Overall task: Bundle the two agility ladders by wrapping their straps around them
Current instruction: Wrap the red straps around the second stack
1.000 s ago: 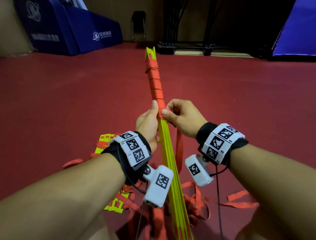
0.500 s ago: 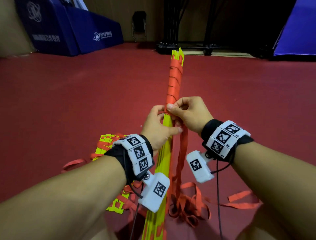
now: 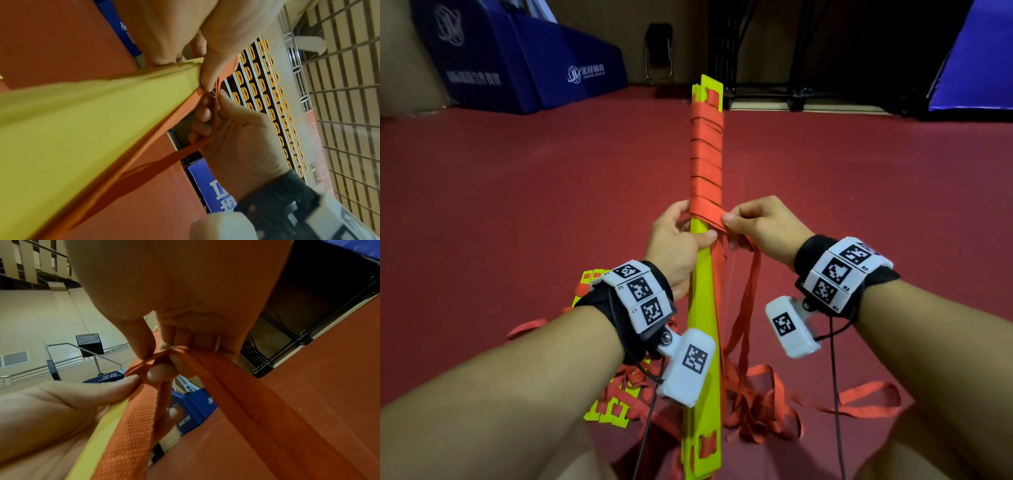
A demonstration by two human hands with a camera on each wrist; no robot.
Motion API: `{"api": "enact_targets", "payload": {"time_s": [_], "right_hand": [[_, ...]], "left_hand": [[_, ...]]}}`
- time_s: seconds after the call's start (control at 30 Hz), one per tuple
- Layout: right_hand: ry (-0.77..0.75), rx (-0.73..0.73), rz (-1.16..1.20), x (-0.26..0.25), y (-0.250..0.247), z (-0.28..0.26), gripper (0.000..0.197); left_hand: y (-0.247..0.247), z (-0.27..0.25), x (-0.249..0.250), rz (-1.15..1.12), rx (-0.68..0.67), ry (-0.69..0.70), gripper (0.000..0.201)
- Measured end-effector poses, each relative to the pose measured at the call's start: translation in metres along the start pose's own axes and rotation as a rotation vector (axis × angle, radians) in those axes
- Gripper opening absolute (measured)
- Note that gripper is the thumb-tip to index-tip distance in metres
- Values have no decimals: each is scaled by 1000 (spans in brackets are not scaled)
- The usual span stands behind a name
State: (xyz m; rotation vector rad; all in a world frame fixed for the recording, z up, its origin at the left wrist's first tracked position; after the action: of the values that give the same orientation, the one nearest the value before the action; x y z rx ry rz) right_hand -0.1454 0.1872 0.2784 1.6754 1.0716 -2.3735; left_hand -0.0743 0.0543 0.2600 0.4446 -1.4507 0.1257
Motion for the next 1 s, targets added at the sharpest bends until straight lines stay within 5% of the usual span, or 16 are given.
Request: {"api": "enact_targets", "payload": {"time_s": [0.33, 1.0], "right_hand": [[-59, 45, 11, 0, -7, 1, 19], [-10, 26, 175, 0, -9, -3, 9]], "left_hand": [[-4, -5, 10, -62, -55, -78, 43], [-5, -8, 12, -92, -33, -65, 41]]}}
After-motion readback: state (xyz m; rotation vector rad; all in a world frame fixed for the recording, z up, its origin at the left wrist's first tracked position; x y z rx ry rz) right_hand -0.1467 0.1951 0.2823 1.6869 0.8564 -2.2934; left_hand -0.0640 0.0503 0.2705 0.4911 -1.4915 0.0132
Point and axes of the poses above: each hand's wrist, its own z-axis towards the middle knuckle, its own y-axis out of the palm, x = y × z, the point moved 2 cm from there along z, towards the middle knuckle
